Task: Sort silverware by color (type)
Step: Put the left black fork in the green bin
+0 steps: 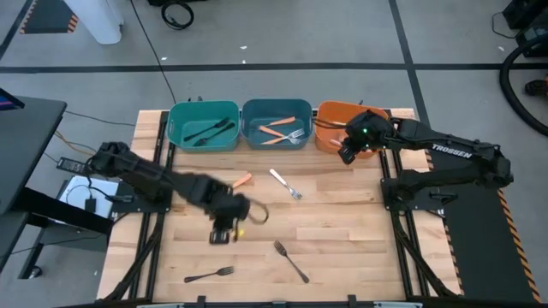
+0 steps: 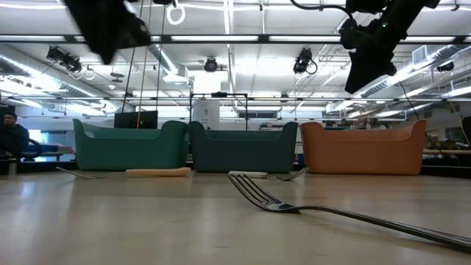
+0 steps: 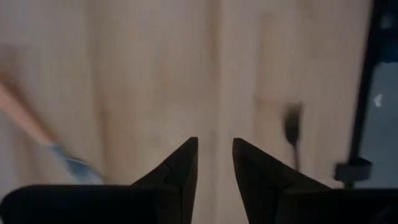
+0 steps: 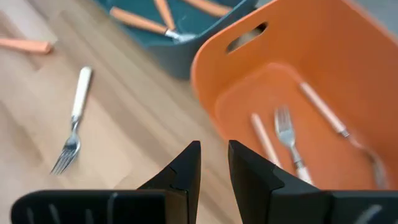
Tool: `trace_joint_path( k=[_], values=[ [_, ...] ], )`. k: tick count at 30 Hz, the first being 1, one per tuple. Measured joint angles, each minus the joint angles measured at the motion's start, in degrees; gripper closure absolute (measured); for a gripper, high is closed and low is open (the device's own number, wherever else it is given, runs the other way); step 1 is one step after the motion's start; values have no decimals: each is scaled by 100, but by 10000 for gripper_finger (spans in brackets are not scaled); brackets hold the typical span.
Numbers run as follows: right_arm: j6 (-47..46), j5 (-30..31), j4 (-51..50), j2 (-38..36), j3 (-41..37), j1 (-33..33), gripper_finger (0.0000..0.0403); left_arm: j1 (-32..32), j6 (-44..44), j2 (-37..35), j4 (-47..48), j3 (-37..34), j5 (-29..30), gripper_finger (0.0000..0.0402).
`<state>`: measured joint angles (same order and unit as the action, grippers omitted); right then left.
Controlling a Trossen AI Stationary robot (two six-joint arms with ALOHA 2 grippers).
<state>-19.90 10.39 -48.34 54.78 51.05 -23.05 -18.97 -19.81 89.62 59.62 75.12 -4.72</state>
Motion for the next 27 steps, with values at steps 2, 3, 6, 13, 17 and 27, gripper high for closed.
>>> trace_joint_path(
  k=[2,3,6,13,17,27],
  values=[
    [-171,0,-95,7,0,173,313,-341,-397,0,-91,-126,-8,292],
    [-255,4,-138,5,0,257,313,-496,-616,0,-173,-213,-3,292],
    [-407,3,-188,5,0,480,313,-894,-1280,0,-443,-444,32,292],
    [-566,79,-183,7,0,803,313,-1617,-2482,0,-1275,-1045,52,292],
    [-742,95,-185,9,0,902,313,-2098,-3399,0,-2197,-1482,91,292],
    [-713,352,-185,11,0,997,313,-2786,-4632,0,-3017,-2039,349,292]
  ],
)
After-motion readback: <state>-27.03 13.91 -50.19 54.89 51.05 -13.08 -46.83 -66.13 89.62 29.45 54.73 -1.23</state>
